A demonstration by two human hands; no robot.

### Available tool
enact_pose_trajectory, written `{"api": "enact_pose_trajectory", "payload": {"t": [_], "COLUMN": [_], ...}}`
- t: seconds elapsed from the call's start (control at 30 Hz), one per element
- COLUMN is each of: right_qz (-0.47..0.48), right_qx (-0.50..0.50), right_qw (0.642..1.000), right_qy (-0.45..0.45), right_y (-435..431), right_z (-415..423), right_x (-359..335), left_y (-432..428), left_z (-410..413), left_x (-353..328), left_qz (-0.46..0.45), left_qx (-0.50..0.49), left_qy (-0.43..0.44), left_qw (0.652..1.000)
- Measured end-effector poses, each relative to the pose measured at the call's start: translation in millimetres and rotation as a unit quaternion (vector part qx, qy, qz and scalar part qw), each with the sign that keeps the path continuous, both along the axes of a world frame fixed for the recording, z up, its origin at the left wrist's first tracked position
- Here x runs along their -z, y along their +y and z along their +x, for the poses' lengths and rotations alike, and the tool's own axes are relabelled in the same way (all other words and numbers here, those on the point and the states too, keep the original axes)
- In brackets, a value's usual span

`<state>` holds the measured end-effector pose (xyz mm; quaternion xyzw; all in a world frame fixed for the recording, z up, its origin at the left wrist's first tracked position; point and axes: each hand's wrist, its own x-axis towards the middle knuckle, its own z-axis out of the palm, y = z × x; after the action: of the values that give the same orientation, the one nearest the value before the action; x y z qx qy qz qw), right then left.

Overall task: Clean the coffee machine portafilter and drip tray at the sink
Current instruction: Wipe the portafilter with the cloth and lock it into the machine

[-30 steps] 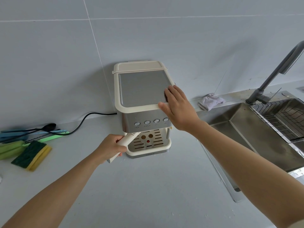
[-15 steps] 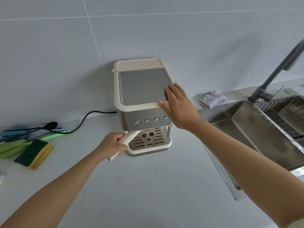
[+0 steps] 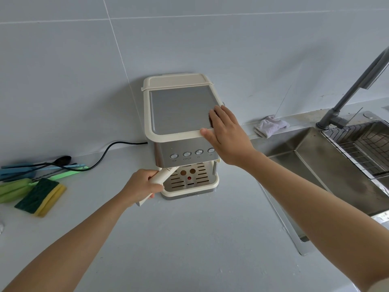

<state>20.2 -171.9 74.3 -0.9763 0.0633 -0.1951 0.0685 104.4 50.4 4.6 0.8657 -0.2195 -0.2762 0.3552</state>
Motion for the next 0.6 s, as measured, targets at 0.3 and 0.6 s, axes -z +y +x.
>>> {"api": "enact_pose_trajectory", "payload": {"t": [0.3,0.6], "right_qz": [-0.005,-0.005], "right_qx": [-0.005,-0.001], "right_qw": [1.0,1.0], "right_qy": [-0.002,0.006], "right_y": [0.3,-0.8], "right_z": [-1.0,-0.7], "right_x": [-1.3,-1.1], "left_y": [3.3,3.0], "left_z": [9.0,9.6], "left_x": [-7.2,0.4], "left_qz": [0.018,0.0], "left_qx": [0.005,0.0], "left_qy": [-0.057,0.049], "left_qw": [0.998,0.999]}}
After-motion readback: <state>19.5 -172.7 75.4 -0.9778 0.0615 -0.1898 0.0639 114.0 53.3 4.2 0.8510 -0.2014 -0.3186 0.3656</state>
